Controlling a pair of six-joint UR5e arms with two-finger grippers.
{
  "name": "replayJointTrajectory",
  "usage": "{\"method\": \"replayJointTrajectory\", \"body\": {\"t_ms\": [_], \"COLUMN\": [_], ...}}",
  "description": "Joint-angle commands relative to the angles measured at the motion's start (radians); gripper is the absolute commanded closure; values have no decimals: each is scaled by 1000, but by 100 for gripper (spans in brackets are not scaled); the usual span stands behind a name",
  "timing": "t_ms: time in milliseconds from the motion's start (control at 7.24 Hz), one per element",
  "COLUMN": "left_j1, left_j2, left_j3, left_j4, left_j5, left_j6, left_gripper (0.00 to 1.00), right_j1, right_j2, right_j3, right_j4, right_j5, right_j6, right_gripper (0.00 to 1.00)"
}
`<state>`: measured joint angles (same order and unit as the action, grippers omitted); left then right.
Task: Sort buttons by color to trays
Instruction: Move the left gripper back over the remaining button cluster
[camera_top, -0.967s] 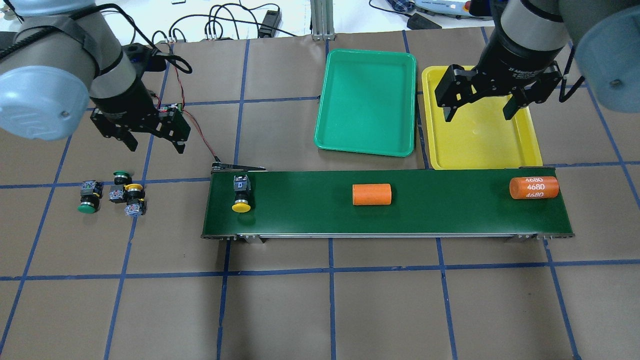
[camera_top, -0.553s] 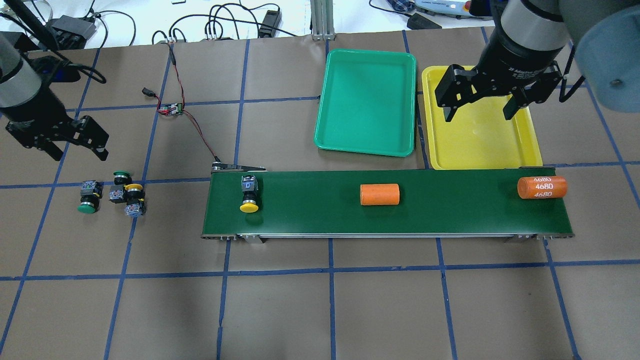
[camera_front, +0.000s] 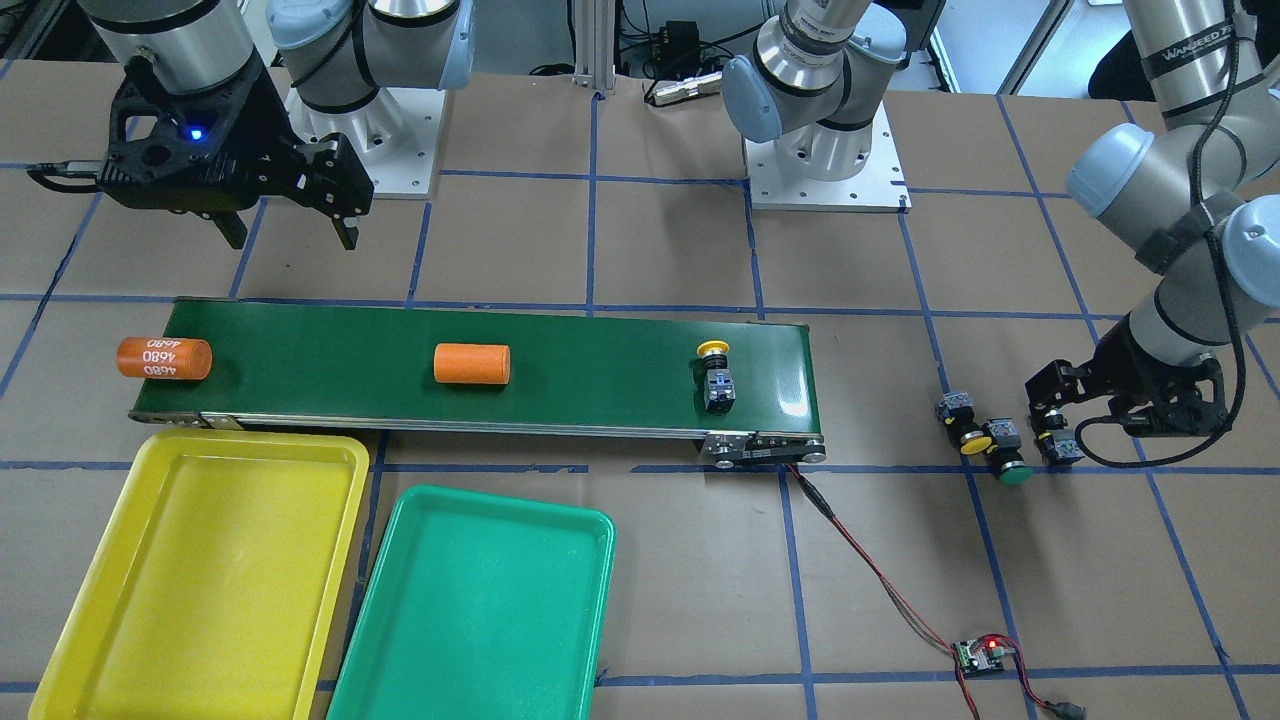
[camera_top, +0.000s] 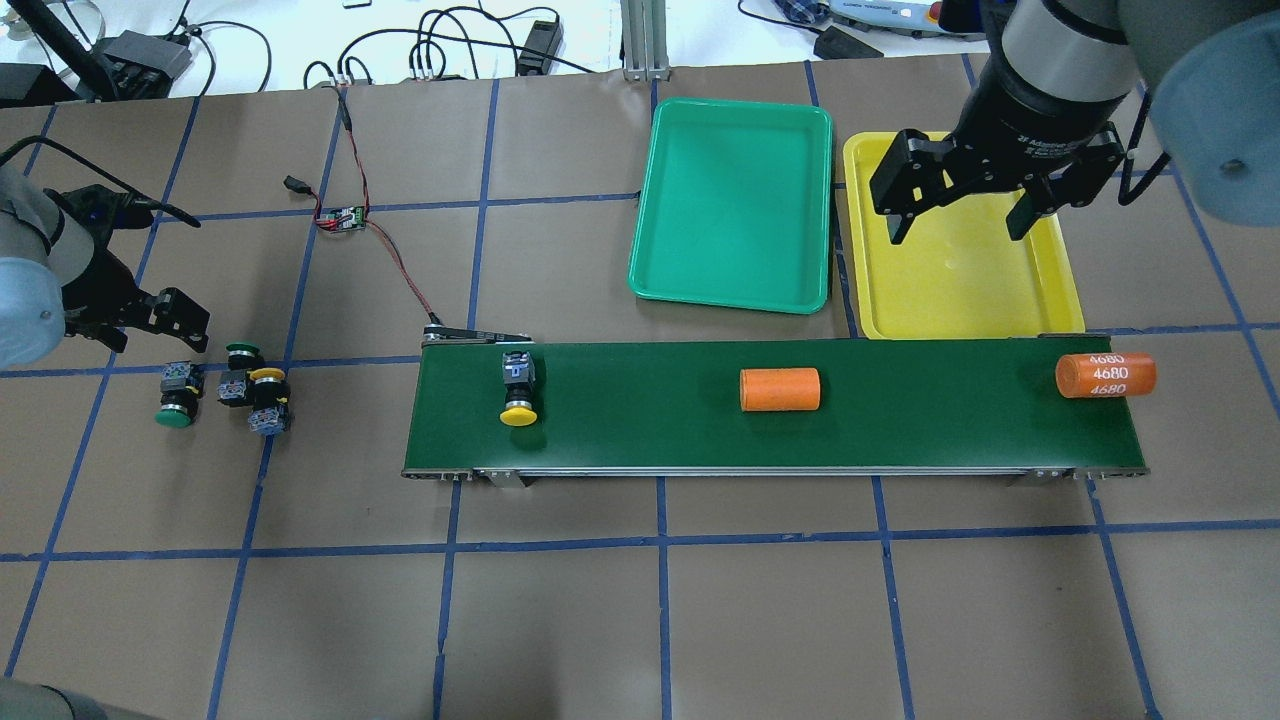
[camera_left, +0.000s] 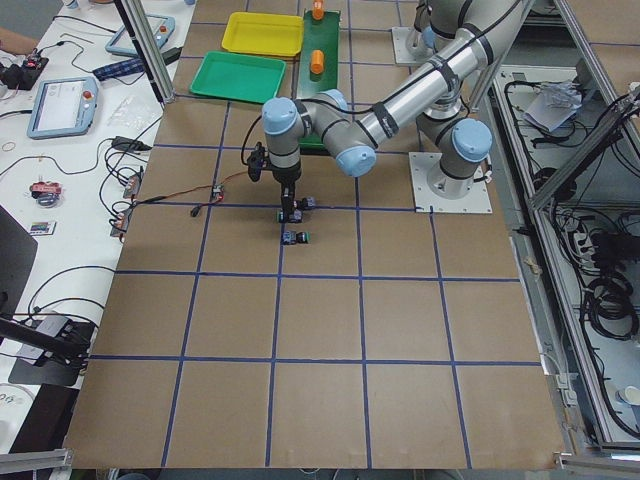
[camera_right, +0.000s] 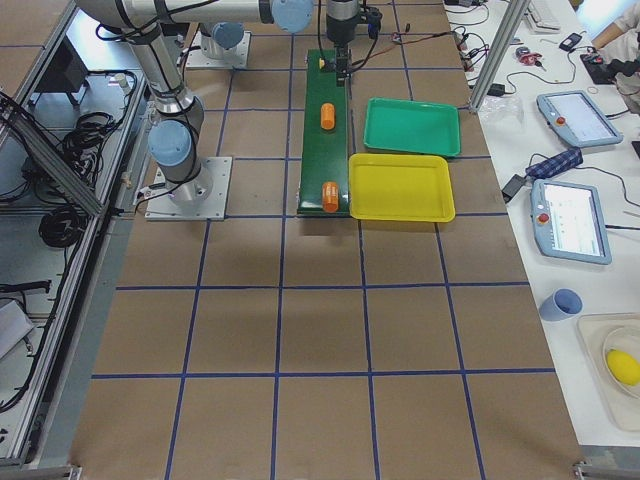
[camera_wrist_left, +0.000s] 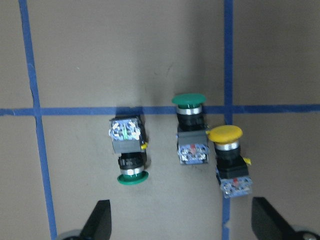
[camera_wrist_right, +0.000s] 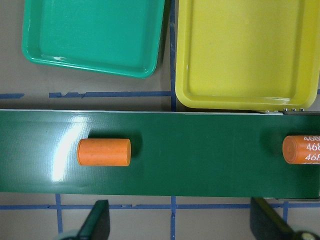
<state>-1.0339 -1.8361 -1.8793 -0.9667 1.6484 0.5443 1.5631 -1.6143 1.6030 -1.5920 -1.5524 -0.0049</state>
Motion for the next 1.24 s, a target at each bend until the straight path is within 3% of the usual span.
{"method": "replayJointTrajectory", "body": {"t_ms": [0,415,1105], "left_j1": [20,86,113], "left_j2": [-34,-99,-169], "left_j3": [-21,-21,-7], "left_j4": [37,118,132], "left_j5": [-13,-99,-102], "left_j6": [-12,-4,-1], "left_gripper": [0,0,1], "right_j1": [0,5,3], "right_j2": [1,-1,2], "right_j3": [0,2,2], "right_j4": [0,1,1], "right_j5": [0,0,0], "right_j6": [-1,-1,-1], "right_gripper": [0,0,0]}}
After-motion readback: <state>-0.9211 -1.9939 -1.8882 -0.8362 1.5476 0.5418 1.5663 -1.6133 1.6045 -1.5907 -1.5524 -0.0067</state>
